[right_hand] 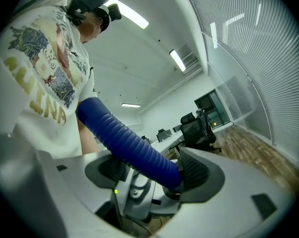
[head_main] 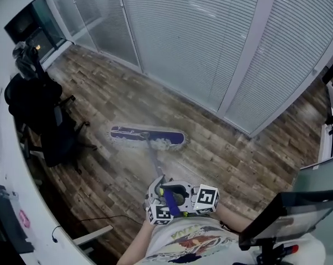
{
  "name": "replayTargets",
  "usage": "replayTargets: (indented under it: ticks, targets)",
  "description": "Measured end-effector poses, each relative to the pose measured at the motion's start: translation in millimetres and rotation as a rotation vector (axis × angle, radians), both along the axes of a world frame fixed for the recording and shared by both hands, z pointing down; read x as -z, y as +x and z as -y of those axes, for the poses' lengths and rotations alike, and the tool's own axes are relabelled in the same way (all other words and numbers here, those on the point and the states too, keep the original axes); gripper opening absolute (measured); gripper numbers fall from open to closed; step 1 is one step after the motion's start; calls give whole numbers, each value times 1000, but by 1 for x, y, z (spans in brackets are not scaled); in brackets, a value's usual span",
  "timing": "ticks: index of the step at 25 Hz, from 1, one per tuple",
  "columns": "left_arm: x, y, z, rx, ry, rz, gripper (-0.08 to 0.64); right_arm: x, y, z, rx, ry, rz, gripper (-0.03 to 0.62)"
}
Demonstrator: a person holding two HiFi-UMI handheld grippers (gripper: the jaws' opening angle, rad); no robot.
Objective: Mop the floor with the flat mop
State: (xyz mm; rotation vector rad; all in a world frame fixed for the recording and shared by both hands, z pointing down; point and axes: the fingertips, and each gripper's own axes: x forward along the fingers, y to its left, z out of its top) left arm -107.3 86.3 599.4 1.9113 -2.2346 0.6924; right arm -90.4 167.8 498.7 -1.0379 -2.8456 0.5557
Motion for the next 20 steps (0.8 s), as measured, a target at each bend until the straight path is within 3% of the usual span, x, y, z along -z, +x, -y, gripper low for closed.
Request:
replayTargets:
  ticks: [4,9,16,20]
  targets:
    - [-4,39,-24,-8,-6,7,112,-3,39,-24,9,-6,14,301]
    - [-10,48,-25,-48,-22,31,112,-10,47,-24,-35,-21,18,302]
    - [-19,30,-28,-43,0,36,110,-19,30,-29,12,13,41,302]
    - [-17,3,-17,-66,18,19,111,-18,0,-20,-2,19,33,302]
